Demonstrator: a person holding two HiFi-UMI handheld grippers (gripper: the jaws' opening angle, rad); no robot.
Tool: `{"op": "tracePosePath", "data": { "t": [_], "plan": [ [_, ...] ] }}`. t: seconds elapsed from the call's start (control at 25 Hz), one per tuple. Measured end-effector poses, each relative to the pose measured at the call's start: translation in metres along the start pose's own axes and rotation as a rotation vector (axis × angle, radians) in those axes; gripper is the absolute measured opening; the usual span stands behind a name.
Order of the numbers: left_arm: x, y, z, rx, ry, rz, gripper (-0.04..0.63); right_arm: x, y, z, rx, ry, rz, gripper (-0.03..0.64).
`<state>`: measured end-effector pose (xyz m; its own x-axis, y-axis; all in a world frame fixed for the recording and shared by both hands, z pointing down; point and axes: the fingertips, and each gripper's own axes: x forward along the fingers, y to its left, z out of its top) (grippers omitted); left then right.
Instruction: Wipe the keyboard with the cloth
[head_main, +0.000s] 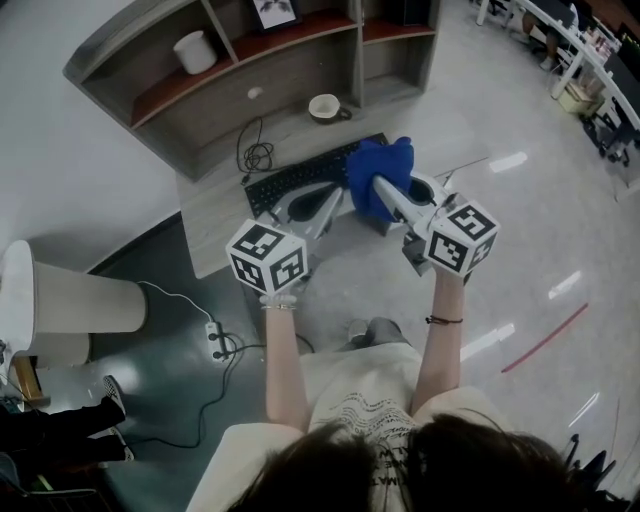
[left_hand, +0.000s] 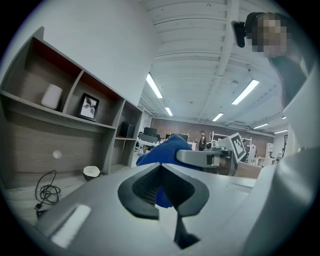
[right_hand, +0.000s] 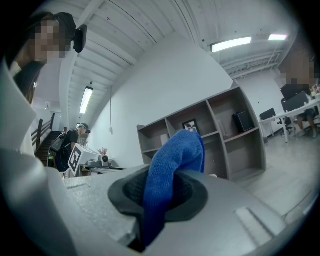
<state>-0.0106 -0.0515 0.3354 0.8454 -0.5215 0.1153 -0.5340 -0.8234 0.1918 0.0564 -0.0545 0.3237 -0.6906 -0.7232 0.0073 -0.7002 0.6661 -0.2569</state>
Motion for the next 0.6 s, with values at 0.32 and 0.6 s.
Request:
{"op": "tracePosePath", "data": {
  "t": [0.32,0.6],
  "plan": [
    [0.027,0.000,-0.009,-0.029,0.017,-0.011,0.003,-0.001,-0.018,0.003,0.002,0.011,0.012,0.058],
    [0.062,0.011,-0.003,-0.042,0.024,0.004,0.003,0.009,-0.051,0.007,0.028,0.037,0.043,0.058]
  ]
}}
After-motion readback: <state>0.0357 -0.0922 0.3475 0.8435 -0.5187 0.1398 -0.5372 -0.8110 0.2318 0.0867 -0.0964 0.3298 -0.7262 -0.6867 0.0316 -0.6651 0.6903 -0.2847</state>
